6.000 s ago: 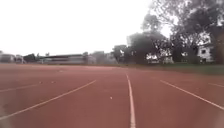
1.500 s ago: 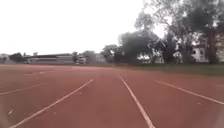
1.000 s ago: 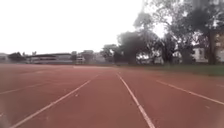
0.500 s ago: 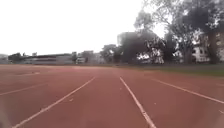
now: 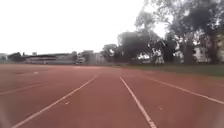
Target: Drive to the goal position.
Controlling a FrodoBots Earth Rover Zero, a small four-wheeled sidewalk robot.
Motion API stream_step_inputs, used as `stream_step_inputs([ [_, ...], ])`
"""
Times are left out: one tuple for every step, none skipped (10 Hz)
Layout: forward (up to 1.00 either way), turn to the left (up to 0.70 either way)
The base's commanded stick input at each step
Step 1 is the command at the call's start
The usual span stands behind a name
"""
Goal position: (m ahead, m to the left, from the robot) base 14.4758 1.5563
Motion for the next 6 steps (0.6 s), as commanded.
stream_step_inputs([
  [0.45,0.00],
  [0.45,0.00],
  [0.45,0.00],
  [0.45,0.00],
  [0.45,0.00],
  [0.45,0.00],
])
